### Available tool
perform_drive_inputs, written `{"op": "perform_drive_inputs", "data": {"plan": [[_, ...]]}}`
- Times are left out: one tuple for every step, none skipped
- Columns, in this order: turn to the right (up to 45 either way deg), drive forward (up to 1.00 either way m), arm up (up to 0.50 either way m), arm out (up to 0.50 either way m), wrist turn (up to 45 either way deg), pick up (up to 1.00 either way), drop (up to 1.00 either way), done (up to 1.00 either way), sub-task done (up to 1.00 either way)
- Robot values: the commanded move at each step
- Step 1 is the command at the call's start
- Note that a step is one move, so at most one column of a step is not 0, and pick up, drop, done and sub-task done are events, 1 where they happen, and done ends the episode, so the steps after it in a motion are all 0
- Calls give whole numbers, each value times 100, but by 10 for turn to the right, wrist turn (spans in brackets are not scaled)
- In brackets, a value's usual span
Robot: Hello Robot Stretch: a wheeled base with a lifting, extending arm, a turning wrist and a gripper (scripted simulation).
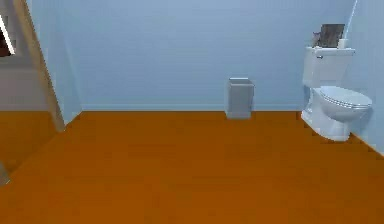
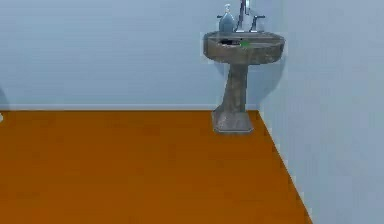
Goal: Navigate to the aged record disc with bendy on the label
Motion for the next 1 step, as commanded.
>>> {"op": "perform_drive_inputs", "data": {"plan": [[-390,0,0,0,0,0,0,0,0]]}}
